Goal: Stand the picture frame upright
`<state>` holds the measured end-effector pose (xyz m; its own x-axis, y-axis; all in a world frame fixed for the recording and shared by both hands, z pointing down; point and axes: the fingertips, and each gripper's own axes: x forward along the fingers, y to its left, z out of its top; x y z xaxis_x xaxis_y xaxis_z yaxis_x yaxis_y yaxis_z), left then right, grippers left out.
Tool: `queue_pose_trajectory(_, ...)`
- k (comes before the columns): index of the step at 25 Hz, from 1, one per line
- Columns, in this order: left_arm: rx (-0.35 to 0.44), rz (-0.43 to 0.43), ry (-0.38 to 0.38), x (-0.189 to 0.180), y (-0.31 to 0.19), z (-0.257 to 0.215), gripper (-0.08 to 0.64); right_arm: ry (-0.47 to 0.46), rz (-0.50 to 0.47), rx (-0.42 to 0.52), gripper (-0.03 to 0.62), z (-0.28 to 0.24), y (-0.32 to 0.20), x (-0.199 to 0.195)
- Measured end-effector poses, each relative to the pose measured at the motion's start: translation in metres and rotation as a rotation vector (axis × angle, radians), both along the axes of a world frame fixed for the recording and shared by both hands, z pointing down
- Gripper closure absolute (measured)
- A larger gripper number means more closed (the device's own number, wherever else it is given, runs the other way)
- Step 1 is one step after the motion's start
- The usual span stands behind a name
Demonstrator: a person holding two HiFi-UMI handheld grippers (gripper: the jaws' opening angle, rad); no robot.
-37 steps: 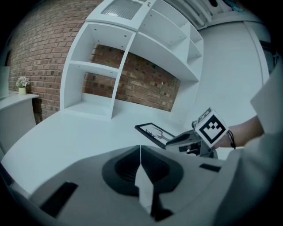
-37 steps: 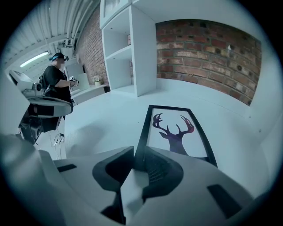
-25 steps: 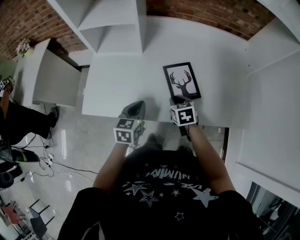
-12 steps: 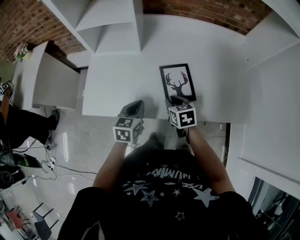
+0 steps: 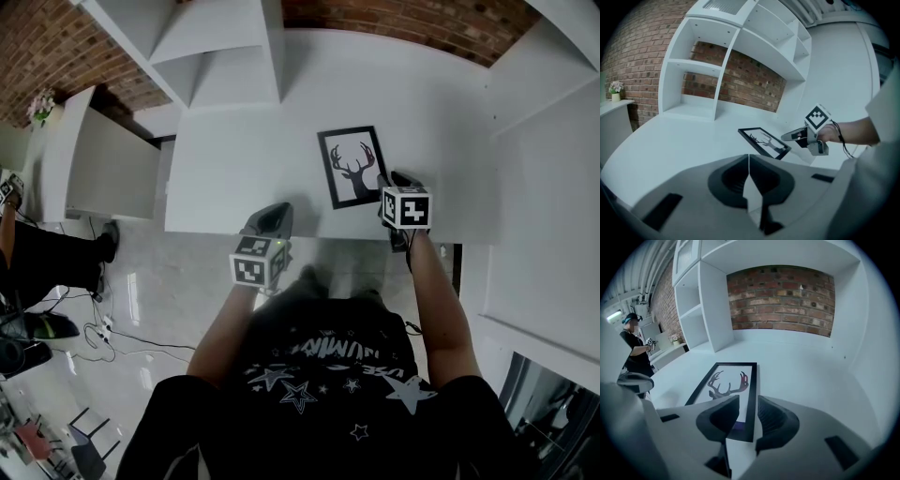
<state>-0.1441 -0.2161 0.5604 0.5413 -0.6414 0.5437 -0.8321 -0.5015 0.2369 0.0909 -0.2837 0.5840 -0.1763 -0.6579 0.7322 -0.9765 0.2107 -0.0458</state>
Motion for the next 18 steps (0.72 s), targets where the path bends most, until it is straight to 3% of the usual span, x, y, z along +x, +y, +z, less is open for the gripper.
queue_pose_trajectory(7, 0.001, 0.009, -0.004, 0.002, -0.003, -0.002, 0.540, 0.020, 0.002, -0.084, 0.479, 0.025, -0.005, 0.006)
queue_pose_trajectory(10, -0.007, 0.013, -0.008, 0.000, -0.002, 0.002, 0.540, -0.011, 0.015, -0.086, 0.505, 0.028, -0.005, 0.004)
queue_pose_trajectory(18, -0.029, 0.055, -0.019, 0.005, 0.011, 0.009, 0.540, 0.022, 0.071, -0.094, 0.511, 0.026, 0.015, 0.001)
